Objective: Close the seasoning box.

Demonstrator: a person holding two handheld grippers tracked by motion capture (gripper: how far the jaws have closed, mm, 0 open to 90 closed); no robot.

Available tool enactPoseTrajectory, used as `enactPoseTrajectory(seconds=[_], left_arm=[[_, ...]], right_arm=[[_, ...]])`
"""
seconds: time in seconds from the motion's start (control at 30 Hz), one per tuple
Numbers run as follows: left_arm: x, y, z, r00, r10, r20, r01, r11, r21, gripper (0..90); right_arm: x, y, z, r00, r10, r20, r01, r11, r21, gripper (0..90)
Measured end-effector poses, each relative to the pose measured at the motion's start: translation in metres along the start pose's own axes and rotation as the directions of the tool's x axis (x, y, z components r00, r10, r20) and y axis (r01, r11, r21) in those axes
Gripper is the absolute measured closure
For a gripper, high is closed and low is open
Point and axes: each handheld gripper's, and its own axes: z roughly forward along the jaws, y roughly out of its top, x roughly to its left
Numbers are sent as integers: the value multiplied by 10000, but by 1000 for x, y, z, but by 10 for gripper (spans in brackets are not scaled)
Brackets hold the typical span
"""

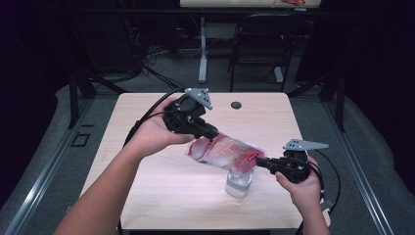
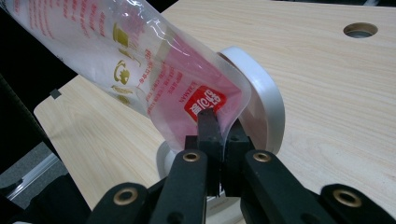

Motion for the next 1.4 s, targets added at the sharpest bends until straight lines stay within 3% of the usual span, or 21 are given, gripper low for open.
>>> enactPoseTrajectory(seconds=[0.87,1.4], left_arm=[[0,2,2,10000,74,-2,-74,10000,-38,841],[1,-1,1,10000,-78,-31,77,9999,-134,840]], right_arm=[[-1,0,2,9999,25,130,-26,10000,69,894],[1,0,3,10000,-40,42,39,10000,69,894]])
